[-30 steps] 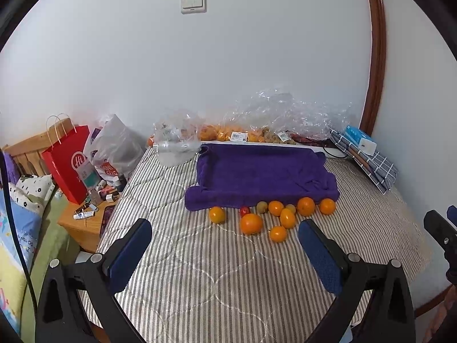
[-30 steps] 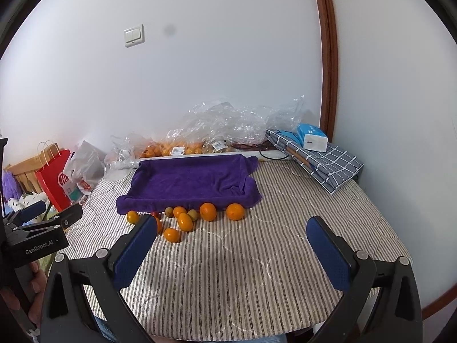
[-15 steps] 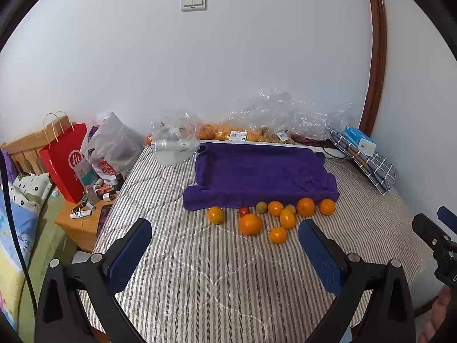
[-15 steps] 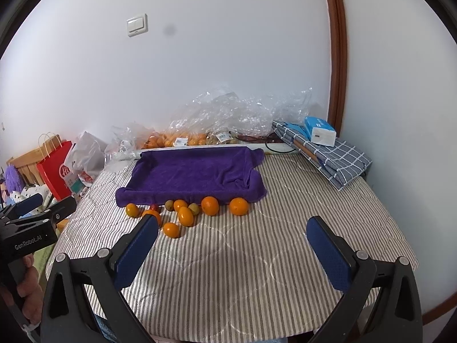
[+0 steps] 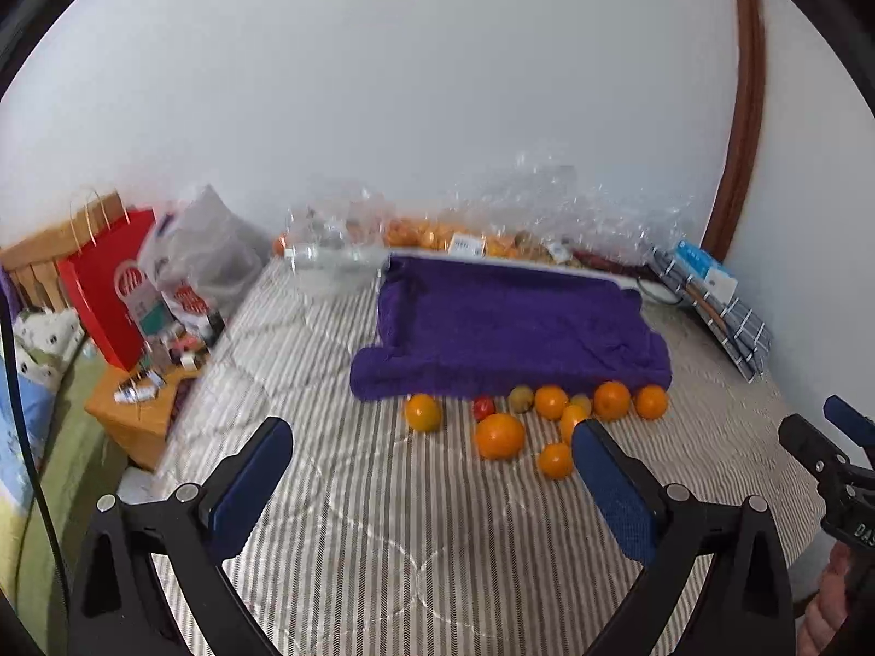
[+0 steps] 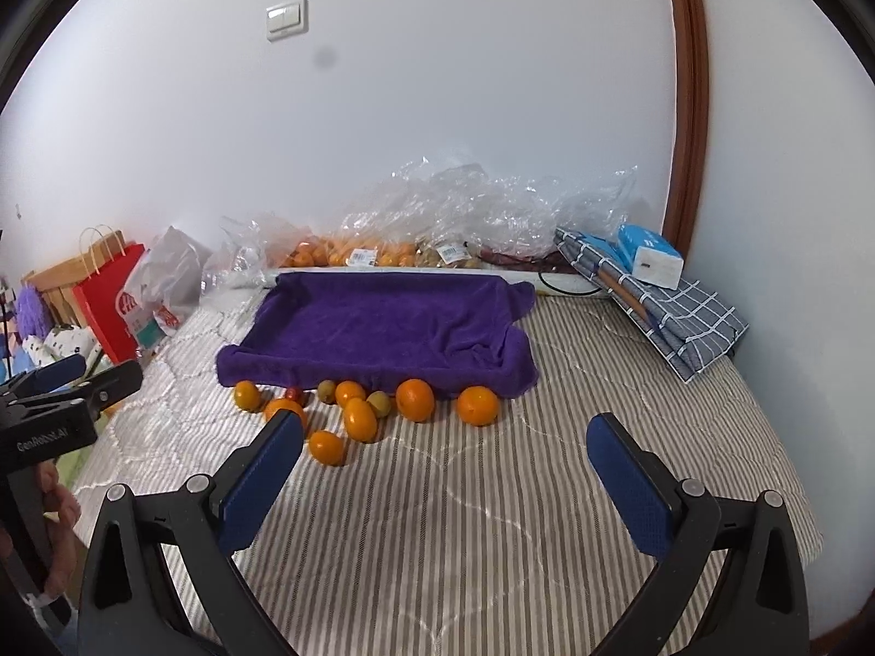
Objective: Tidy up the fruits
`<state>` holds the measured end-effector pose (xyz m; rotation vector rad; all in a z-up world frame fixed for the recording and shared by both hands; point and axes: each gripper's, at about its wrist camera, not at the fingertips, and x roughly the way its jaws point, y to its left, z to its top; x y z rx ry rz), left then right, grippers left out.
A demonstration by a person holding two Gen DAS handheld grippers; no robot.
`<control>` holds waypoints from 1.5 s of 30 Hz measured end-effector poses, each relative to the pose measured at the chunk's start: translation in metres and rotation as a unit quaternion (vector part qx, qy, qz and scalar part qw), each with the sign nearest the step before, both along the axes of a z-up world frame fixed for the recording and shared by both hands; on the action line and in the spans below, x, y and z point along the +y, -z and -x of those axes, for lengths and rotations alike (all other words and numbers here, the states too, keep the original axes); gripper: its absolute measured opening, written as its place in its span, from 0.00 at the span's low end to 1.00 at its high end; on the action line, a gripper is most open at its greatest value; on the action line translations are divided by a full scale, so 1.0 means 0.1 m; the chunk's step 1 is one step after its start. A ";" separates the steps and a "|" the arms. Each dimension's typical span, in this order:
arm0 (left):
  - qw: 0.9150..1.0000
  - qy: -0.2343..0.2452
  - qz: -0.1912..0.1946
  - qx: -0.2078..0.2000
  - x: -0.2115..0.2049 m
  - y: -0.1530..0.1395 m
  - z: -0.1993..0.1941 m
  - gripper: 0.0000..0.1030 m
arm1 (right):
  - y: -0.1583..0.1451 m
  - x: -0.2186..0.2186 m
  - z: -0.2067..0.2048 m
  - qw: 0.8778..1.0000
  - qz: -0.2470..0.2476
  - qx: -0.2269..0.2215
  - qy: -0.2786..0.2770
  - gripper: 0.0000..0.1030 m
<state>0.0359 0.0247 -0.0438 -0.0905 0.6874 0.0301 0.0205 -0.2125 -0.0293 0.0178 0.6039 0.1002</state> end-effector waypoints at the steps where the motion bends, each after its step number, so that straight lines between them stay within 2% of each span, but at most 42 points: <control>1: 1.000 0.008 0.011 0.009 0.03 0.06 -0.04 0.94 | 0.05 0.00 -0.05 1.000 -0.003 0.005 -0.002 0.98; 3: 0.999 0.014 0.023 0.019 0.09 0.18 -0.13 0.94 | 0.16 -0.01 -0.18 1.000 -0.008 0.023 -0.003 0.98; 6: 0.999 0.014 0.018 0.028 0.20 0.32 -0.27 0.91 | 0.35 -0.04 -0.37 0.999 -0.006 0.043 0.018 0.97; 8: 1.000 0.011 0.010 0.027 0.24 0.40 -0.33 0.91 | 0.43 -0.04 -0.48 0.999 0.005 0.038 0.026 0.92; 12: 0.999 0.008 0.011 0.050 0.33 0.58 -0.48 0.91 | 0.71 -0.10 -0.75 0.997 -0.001 0.075 0.024 0.87; 16: 0.998 0.007 0.011 0.067 0.39 0.76 -0.61 0.91 | 0.95 -0.17 -1.01 0.995 -0.020 0.100 0.011 0.66; 19: 0.997 0.012 0.014 0.072 0.46 0.90 -0.72 0.91 | 1.11 -0.22 -1.21 0.994 -0.024 0.106 0.017 0.59; 26: 0.996 0.036 0.024 0.077 0.45 1.07 -0.89 0.89 | 1.30 -0.27 -1.57 0.991 -0.031 0.133 0.007 0.58; 33: 0.996 0.033 0.012 0.083 0.42 1.11 -1.10 0.88 | 1.35 -0.20 -1.75 0.991 -0.023 0.136 0.000 0.58; 39: 0.994 0.049 0.033 0.089 0.32 1.22 -1.26 0.70 | 1.36 -0.18 -1.76 0.991 -0.022 0.132 -0.013 0.47; 41: 0.994 0.048 0.038 0.086 0.30 1.27 -1.27 0.54 | 1.36 -0.14 -1.74 0.991 -0.011 0.130 -0.012 0.40; 42: 0.995 0.052 0.041 0.077 0.29 1.25 -1.26 0.48 | 1.36 -0.13 -1.72 0.992 -0.009 0.128 -0.013 0.40; 43: 0.994 0.069 0.058 0.066 0.30 1.23 -1.24 0.38 | 1.35 -0.12 -1.70 0.992 -0.005 0.125 -0.012 0.40; 45: 0.993 0.073 0.063 0.062 0.30 1.23 -1.23 0.32 | 1.33 -0.11 -1.65 0.994 -0.002 0.112 -0.010 0.40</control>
